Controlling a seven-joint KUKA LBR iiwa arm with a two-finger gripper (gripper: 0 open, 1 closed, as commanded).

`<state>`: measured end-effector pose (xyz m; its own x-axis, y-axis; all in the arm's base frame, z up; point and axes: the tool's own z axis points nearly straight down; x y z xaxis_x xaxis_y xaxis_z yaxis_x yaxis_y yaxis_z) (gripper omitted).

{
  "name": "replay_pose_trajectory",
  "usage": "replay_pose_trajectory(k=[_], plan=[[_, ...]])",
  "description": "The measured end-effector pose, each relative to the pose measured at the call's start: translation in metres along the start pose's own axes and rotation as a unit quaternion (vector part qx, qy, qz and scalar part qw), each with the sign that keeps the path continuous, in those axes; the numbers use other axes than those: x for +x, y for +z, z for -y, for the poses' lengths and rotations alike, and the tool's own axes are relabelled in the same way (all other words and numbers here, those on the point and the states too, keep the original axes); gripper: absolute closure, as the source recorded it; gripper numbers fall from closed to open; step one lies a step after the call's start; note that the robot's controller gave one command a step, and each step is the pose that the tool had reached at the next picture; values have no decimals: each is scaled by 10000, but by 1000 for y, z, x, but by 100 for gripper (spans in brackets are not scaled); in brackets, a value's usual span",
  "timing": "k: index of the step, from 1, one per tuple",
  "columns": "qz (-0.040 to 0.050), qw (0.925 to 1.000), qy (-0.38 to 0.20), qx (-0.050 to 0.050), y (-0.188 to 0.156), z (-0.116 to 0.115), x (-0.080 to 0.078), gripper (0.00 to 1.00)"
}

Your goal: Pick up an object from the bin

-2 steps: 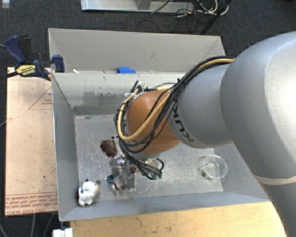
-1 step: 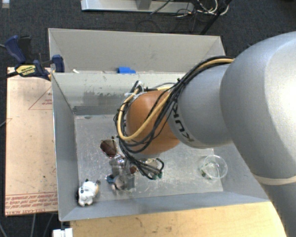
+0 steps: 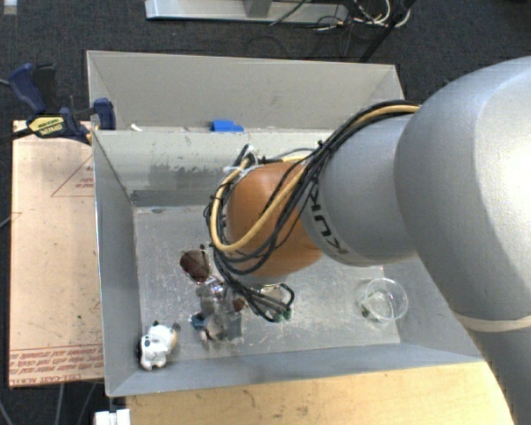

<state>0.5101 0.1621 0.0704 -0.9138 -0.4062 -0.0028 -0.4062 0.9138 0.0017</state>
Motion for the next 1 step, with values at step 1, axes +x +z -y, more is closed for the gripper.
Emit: replay_pose_trajectory(k=[1], plan=[[-16,10000,1,0,-3,0,1,100]])
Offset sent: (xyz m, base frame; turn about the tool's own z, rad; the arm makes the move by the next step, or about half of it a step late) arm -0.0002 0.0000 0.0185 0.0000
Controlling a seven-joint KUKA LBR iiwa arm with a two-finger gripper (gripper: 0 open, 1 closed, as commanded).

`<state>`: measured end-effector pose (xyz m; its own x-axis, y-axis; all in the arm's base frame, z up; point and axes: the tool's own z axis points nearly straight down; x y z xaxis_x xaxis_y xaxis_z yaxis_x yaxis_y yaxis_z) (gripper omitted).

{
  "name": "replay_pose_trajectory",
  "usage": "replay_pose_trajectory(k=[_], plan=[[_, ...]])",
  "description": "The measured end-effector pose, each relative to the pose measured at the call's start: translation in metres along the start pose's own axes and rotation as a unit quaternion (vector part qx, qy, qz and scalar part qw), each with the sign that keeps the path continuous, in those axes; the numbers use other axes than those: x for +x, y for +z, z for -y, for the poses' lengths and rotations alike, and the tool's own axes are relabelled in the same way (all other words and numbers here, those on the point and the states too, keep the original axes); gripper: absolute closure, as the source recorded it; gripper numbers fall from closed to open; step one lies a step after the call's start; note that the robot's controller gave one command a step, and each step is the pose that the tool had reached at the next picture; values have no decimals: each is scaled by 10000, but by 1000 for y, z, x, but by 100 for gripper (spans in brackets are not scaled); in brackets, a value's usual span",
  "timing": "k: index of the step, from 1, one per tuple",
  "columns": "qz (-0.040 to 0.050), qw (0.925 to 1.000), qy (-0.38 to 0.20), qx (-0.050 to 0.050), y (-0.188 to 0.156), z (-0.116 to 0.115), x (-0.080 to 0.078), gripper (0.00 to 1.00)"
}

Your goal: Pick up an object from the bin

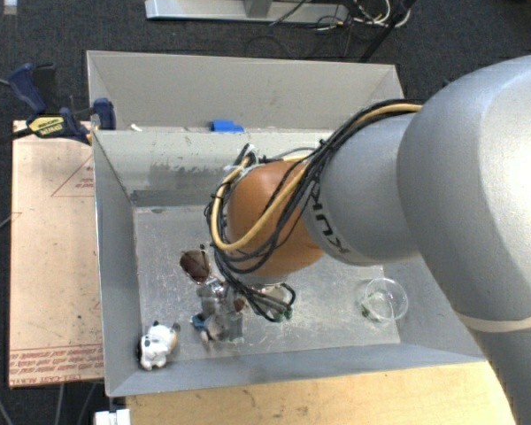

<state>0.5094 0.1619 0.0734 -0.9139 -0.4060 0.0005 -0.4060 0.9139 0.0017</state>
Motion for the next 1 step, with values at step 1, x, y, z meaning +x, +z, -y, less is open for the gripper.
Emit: replay_pose_trajectory(k=[1], plan=[[1,10000,5,2,-11,0,0,100]])
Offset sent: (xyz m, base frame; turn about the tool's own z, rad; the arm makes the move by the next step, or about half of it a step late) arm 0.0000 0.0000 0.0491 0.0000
